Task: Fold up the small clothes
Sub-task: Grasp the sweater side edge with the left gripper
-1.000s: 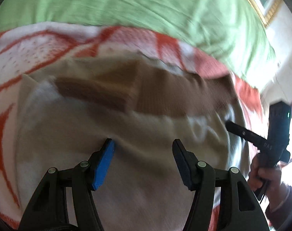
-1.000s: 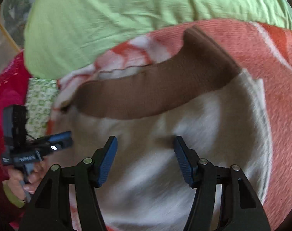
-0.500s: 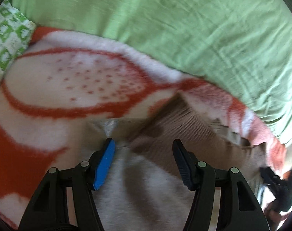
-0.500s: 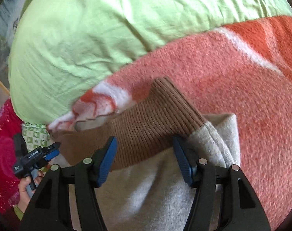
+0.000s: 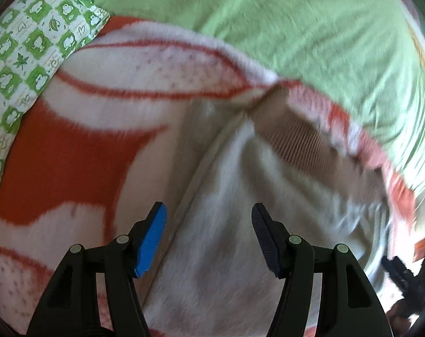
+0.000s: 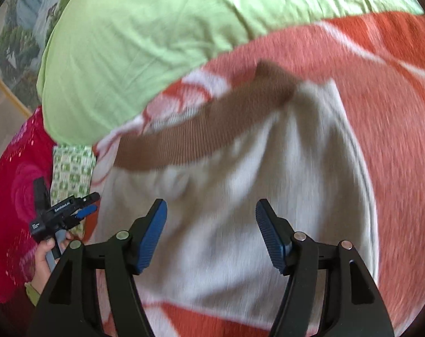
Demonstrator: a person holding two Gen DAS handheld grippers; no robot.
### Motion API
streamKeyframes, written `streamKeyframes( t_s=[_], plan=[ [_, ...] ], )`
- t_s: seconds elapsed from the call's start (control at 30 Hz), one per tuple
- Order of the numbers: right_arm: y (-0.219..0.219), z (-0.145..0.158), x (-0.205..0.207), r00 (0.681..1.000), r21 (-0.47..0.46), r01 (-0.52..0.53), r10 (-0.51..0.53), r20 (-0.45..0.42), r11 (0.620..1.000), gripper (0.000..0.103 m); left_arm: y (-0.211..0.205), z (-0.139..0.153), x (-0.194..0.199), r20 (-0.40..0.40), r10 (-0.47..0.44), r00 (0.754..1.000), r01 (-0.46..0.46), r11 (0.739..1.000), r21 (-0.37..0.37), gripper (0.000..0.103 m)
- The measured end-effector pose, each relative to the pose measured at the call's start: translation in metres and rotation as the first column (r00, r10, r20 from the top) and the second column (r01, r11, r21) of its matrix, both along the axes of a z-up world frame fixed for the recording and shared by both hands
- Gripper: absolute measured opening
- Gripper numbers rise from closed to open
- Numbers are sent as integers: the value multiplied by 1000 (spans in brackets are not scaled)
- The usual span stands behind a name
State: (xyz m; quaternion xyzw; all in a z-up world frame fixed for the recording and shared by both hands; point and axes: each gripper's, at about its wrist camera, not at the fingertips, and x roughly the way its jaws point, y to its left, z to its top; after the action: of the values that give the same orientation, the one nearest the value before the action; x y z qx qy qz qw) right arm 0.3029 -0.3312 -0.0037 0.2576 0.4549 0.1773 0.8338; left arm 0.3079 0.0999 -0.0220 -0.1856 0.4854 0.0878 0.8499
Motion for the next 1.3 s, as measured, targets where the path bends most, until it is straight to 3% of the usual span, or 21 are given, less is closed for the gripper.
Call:
streamKeyframes(
  t_s=[0.03, 0.1, 0.17, 0.2, 0.23, 0.3, 0.4, 0.67, 0.93, 1.2, 1.3],
  plan=[
    [1, -4, -4, 1000, 3, -15, 15, -17, 1000, 67, -2, -8, -1, -35, 3, 999, -2, 999, 34, 64],
    [2, -17, -12, 997, -94, -22, 15, -76, 995, 67, -1, -23, 0, -83, 25, 996, -19, 997, 72, 65],
    [-9, -29, -17, 989, -274, 32, -69, -127, 961, 66, 6, -34, -1, -84, 42, 996, -38, 998, 41, 67],
    [-18, -32, -18, 985, -293, 57, -102, -138, 954, 62, 10, -37, -2, -85, 53, 995, -51, 998, 26, 68],
    [-26, -34, -20, 982, -264, 77, -119, -145, 962, 55, 12, -36, -3, -86, 58, 995, -56, 998, 21, 68],
    [-40, -30, -23, 976, -197, 118, -150, -159, 973, 54, 13, -28, -8, -85, 62, 994, -59, 998, 30, 68],
    [-36, -12, -24, 981, -225, 124, -153, -116, 966, 56, 12, -17, -20, -87, 55, 995, -52, 998, 29, 67],
    [3, 12, -30, 993, -154, 89, -100, -65, 984, 57, 28, -17, -89, -118, 105, 987, -121, 984, -132, 74],
    [39, 7, -36, 997, -137, 19, -30, -76, 990, 57, 39, -40, -114, -128, 161, 979, -192, 938, -289, 74],
    [52, 3, -40, 995, -120, -2, -10, -101, 993, 57, 36, -54, -99, -89, 240, 967, -255, 871, -420, 74],
    [53, 4, -40, 995, -122, -6, -7, -102, 992, 57, 30, -55, -91, -88, 278, 957, -288, 857, -427, 71]
  ],
)
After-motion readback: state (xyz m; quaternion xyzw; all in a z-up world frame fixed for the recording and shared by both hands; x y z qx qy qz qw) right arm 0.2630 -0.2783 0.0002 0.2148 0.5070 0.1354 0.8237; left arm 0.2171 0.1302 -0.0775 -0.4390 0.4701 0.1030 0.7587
